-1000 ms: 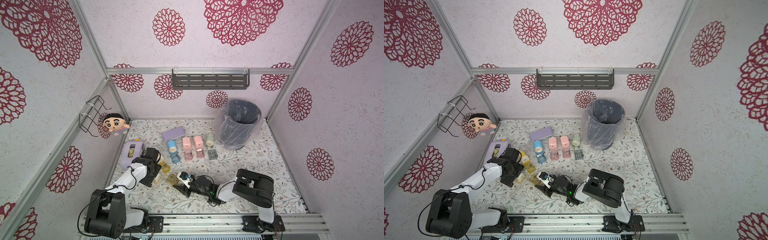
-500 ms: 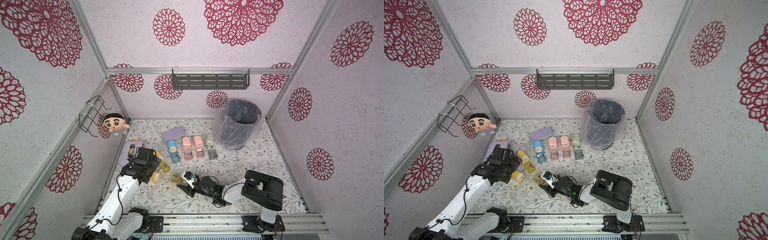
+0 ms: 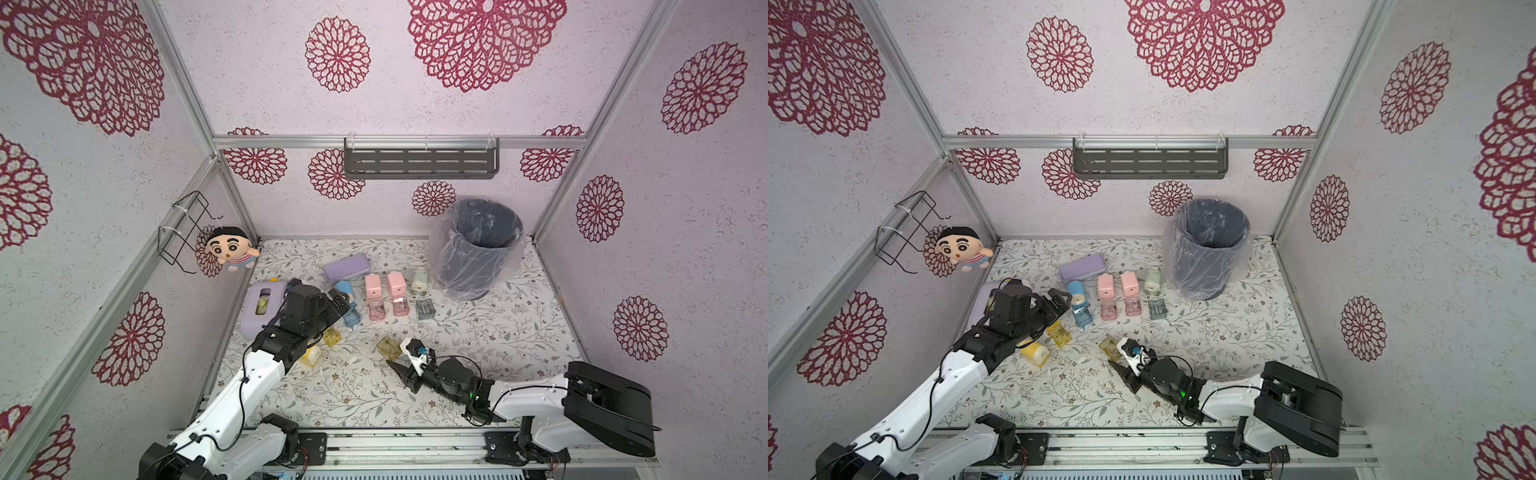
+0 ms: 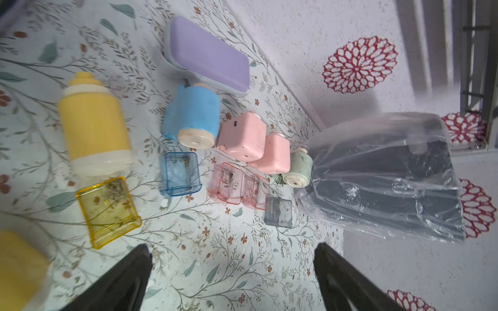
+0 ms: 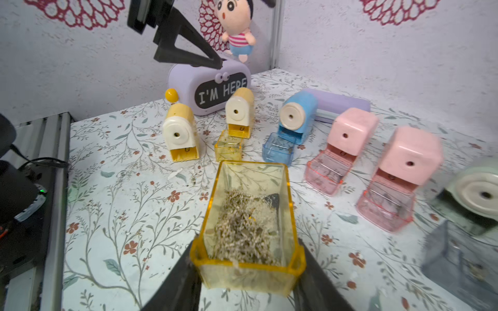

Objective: Take out the pencil sharpener tray and clean the shavings
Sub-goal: Pour the shavings into the trash bin.

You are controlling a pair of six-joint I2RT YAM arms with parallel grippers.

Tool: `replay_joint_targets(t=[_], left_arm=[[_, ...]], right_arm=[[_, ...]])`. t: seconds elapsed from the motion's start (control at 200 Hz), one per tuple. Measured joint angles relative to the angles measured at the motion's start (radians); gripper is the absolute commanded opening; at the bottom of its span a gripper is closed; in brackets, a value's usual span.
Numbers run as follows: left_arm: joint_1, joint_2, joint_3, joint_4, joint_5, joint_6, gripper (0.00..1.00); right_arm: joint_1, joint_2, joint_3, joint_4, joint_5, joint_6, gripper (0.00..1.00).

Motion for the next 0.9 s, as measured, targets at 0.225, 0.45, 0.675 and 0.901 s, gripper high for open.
replay_joint_targets(t=[0.225,0.45,0.675,0.901], left_arm=[[-0.087,0.117,0.001,0.198,0.042,0.079,0.97],[-0.178,0.199,-0.007,0.38,0.059,0.225,0.97],[-0.189,0.248,-0.088,0.544,0.092,0.338,0.97],[-0.19,0.254,-0.125,0.592,0.098,0.38,0.97]], right_arm=[[-0.061,-0.241,-0.07,-0.153,0.112,0.024,0.4],[-0.145,-0.471,-0.076,-0.343,0.191,0.053,0.4],[-0.26,-0.506,0.044,-0.522,0.194,0.061,0.39],[-0.378,-0.374,0.327,-0.665,0.153,0.049,0.38]])
